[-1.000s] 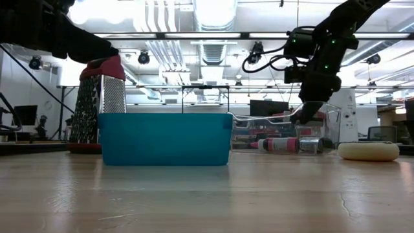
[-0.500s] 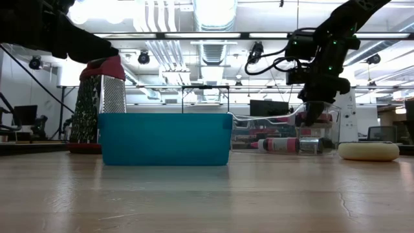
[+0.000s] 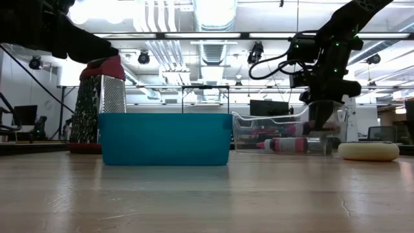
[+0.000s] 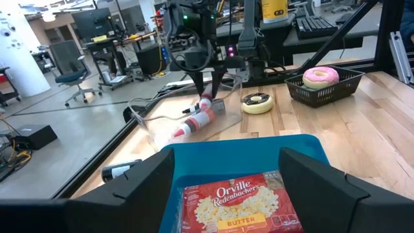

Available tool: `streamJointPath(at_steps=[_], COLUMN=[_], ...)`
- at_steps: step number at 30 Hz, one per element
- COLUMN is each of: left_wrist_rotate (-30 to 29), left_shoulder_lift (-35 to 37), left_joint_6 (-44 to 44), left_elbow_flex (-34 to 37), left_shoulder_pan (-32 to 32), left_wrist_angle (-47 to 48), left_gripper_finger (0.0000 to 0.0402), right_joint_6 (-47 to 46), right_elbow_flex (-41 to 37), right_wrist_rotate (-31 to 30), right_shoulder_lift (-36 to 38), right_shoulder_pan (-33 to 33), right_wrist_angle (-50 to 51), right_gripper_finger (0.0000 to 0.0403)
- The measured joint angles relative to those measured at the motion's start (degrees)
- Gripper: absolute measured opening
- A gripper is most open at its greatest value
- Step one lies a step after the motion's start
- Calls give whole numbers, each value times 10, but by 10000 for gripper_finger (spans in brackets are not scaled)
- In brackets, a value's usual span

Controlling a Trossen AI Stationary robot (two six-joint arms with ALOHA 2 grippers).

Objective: Pick & Place Food Item
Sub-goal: Put the pink food coloring bottle into the transparent bin, then put the top black food coloring bottle into the transparent bin

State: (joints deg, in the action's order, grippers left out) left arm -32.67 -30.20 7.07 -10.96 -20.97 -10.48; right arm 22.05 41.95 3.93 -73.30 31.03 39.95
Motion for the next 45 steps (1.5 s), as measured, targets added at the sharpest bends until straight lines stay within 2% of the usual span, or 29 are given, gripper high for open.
streamJointPath(at_steps=[7,14,17,26,34,39,45], left_wrist_rotate=[0,0,0,0,0,0,0], left_shoulder_lift=[0,0,0,0,-9,-57,-158], left_joint_6=[0,0,0,-1,-14,1,32], left_elbow_flex=[0,0,0,0,0,-16,-82], left_shoulder_pan=[0,0,0,0,2,6,34], left_wrist_angle=[0,0,0,0,-21,-44,-27], left_gripper_finger=[284,284,284,284,284,284,284], right_joint_6=[3,5,6,-3,-29,-53,-95], right_elbow_flex=[0,11,26,59,71,71,71], right_wrist_rotate=[-24,-72,-91,-87,-84,-65,-1], right_shoulder_lift=[1,-1,-1,-1,0,0,0], right_shoulder_pan=[0,0,0,-1,-39,-85,-149], right_wrist_angle=[-2,-47,-63,-64,-87,-135,-217], right_gripper_finger=[218,247,249,240,242,242,242])
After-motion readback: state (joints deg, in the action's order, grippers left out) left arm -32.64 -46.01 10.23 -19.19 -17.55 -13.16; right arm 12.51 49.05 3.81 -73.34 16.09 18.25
